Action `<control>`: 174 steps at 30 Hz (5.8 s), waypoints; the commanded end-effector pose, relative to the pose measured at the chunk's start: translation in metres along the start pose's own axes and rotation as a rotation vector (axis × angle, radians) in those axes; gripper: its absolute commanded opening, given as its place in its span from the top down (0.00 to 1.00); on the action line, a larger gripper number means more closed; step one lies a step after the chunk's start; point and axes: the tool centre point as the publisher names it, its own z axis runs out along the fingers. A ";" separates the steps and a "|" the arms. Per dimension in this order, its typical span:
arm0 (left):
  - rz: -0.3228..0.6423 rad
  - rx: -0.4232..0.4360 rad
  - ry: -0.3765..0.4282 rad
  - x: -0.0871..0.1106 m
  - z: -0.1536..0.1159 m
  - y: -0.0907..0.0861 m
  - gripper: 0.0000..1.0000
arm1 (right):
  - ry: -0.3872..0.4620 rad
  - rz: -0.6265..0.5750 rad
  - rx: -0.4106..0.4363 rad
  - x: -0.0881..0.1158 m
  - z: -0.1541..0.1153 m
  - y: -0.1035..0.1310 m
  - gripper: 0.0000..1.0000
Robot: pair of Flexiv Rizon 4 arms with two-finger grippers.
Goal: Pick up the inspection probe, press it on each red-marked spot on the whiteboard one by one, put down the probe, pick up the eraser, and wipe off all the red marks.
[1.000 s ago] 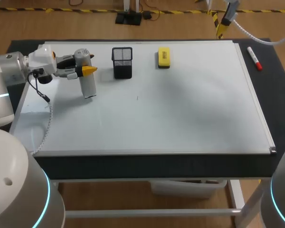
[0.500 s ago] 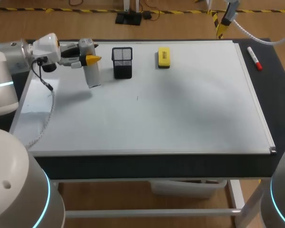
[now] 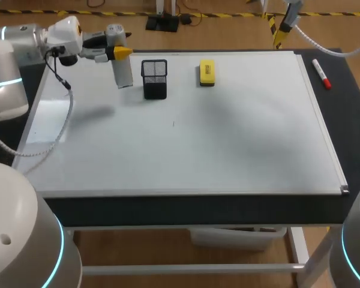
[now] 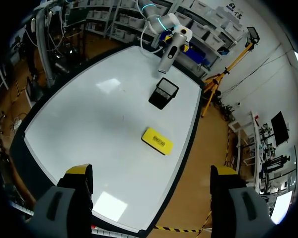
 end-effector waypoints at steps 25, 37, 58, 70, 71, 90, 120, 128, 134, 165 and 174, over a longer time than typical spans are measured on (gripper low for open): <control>-0.014 0.045 0.161 -0.047 0.070 -0.021 1.00 | 0.006 -0.001 0.002 -0.001 -0.001 -0.001 0.00; -0.027 0.051 0.221 -0.043 0.077 -0.016 1.00 | 0.006 -0.001 0.002 -0.001 -0.001 -0.001 0.00; -0.039 0.030 0.271 -0.040 0.087 0.005 1.00 | 0.006 -0.001 0.002 -0.001 -0.001 -0.001 0.00; -0.047 0.026 0.279 -0.040 0.085 0.020 1.00 | 0.006 -0.001 0.002 -0.001 -0.001 -0.001 0.00; -0.047 0.026 0.279 -0.041 0.085 0.022 1.00 | 0.006 -0.001 0.002 -0.001 -0.001 -0.001 0.00; -0.051 0.016 0.298 -0.045 0.088 0.051 1.00 | 0.006 -0.001 0.002 -0.001 -0.001 -0.001 0.00; -0.033 -0.007 0.333 -0.048 0.086 0.095 1.00 | 0.006 -0.001 0.002 -0.001 -0.001 -0.001 0.00; -0.024 -0.009 0.339 -0.048 0.086 0.102 1.00 | 0.006 -0.001 0.002 -0.001 -0.001 -0.001 0.00; -0.033 -0.012 0.339 -0.048 0.087 0.106 1.00 | 0.006 -0.001 0.002 -0.001 -0.001 -0.001 0.00; 0.041 -0.155 0.141 -0.056 0.068 0.101 0.00 | 0.006 -0.001 0.002 -0.001 -0.001 -0.001 0.00; 0.108 -0.319 0.002 -0.060 0.056 0.102 0.00 | 0.006 -0.001 0.002 -0.001 -0.001 -0.001 0.00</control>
